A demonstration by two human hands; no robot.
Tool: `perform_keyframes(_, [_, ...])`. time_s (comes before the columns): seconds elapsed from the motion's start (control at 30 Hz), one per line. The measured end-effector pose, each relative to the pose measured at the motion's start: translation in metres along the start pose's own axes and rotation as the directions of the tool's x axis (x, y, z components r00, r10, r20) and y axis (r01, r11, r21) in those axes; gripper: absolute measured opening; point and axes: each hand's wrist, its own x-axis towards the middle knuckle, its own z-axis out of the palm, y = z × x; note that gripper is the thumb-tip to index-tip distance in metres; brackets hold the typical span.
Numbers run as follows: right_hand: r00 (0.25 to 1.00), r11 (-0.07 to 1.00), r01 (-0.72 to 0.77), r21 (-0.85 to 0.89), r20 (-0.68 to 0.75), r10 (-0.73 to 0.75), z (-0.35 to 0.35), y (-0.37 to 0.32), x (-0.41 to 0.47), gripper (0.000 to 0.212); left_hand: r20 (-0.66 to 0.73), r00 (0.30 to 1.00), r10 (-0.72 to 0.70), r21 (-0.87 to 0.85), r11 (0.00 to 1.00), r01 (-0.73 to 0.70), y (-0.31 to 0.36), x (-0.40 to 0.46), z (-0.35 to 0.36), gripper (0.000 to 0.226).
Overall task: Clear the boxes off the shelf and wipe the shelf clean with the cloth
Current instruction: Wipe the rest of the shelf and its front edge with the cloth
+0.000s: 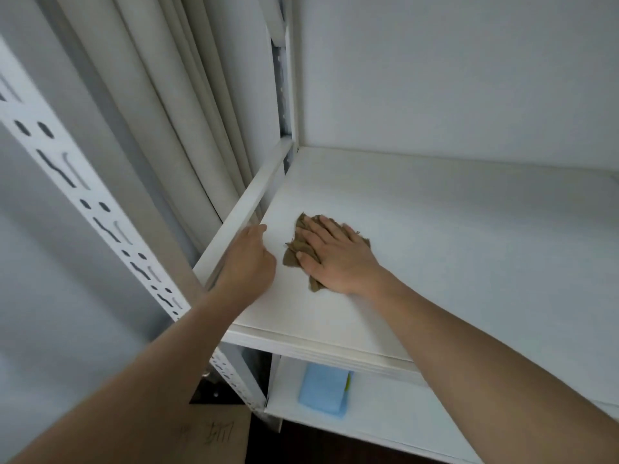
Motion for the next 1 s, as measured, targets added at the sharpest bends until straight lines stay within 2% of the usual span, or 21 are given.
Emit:
perform_keyframes(0.23, [0.993, 0.994, 0.112, 0.002, 0.034, -0.112, 0.008, -0.042, -0.048, 0.059, 0.054, 0.998, -0.016, -0.037, 0.999, 0.018, 0.013, -0.029, -0.007, 0.051])
perform_keyframes(0.43, [0.987, 0.989, 0.143, -0.039, 0.073, -0.14, 0.007, -0.028, -0.103, 0.063, 0.128, 0.991, 0.029, -0.07, 0.997, -0.02, 0.032, -0.048, 0.001, 0.05])
perform_keyframes(0.53, [0.994, 0.996, 0.079, -0.035, 0.083, -0.076, 0.003, -0.011, -0.126, 0.069, 0.173, 0.982, 0.073, -0.071, 0.996, -0.062, 0.042, -0.053, 0.011, 0.048])
perform_keyframes(0.67, [0.997, 1.0, -0.014, -0.025, 0.072, 0.016, -0.005, 0.013, -0.148, 0.06, 0.222, 0.964, 0.148, -0.077, 0.988, -0.134, 0.057, -0.055, 0.024, 0.046])
perform_keyframes(0.87, [0.982, 0.982, -0.188, -0.017, 0.024, 0.188, -0.014, 0.061, -0.169, 0.06, 0.276, 0.936, 0.219, -0.076, 0.976, -0.206, 0.074, -0.056, 0.043, 0.043])
perform_keyframes(1.0, [0.956, 0.952, -0.285, 0.117, -0.045, 0.291, -0.019, 0.088, -0.174, 0.05, 0.292, 0.926, 0.238, -0.087, 0.971, -0.222, 0.082, -0.056, 0.053, 0.04])
